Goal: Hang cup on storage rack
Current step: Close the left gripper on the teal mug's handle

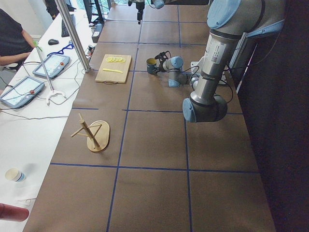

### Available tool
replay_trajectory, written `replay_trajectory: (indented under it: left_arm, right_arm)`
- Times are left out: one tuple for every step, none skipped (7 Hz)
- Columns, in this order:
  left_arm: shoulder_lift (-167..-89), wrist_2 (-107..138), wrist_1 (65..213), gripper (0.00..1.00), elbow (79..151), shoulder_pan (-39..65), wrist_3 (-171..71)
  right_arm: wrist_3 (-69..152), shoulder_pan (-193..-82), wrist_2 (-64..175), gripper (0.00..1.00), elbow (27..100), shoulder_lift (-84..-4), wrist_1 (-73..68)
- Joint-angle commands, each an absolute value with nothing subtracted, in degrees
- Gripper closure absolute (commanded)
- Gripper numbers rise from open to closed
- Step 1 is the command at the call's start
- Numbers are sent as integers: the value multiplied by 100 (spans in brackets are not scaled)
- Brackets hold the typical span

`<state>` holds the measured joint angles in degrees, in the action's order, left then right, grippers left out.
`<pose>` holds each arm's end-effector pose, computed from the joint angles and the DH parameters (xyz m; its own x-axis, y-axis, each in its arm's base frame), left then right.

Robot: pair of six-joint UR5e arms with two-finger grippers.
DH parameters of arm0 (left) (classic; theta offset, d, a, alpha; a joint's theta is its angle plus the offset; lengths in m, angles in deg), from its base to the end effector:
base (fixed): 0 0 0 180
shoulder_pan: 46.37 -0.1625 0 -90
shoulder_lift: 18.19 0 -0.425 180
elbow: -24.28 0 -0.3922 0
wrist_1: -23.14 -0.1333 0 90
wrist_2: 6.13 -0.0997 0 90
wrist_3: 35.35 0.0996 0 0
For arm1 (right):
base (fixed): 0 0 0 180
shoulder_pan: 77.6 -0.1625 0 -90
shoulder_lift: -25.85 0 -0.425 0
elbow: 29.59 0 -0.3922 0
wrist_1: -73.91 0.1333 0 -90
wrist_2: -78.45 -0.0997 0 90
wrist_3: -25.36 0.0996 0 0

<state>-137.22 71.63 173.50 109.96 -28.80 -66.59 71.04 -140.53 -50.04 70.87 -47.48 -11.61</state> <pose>0.5903 -0.3489 0.2792 0.4669 0.7286 -0.5011 0.1874 0.4723 0.8613 -0.2081 -0.5638 0.4049 0.6605 0.0907 0.7453 -0.1217 0.9925 -0.0130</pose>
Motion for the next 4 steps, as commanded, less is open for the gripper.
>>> replay_trajectory:
  left_arm:
    - [-13736, 7157, 17344, 77, 10979, -2888, -6682]
    - [-13728, 7130, 17291, 93, 10988, -2888, -6691]
    - [-13736, 7113, 17282, 98, 11040, -2880, -6873]
    - [-13693, 7104, 17369, 100, 11050, -2871, -7719]
  right_arm:
    - [7115, -14053, -5004, 0, 7087, -4754, -1161]
    - [7123, -14044, -5004, 0, 7096, -4754, -1161]
    - [7132, -14044, -4996, 0, 7087, -4754, -1161]
    - [7141, -14044, -5004, 0, 7096, -4754, -1161]
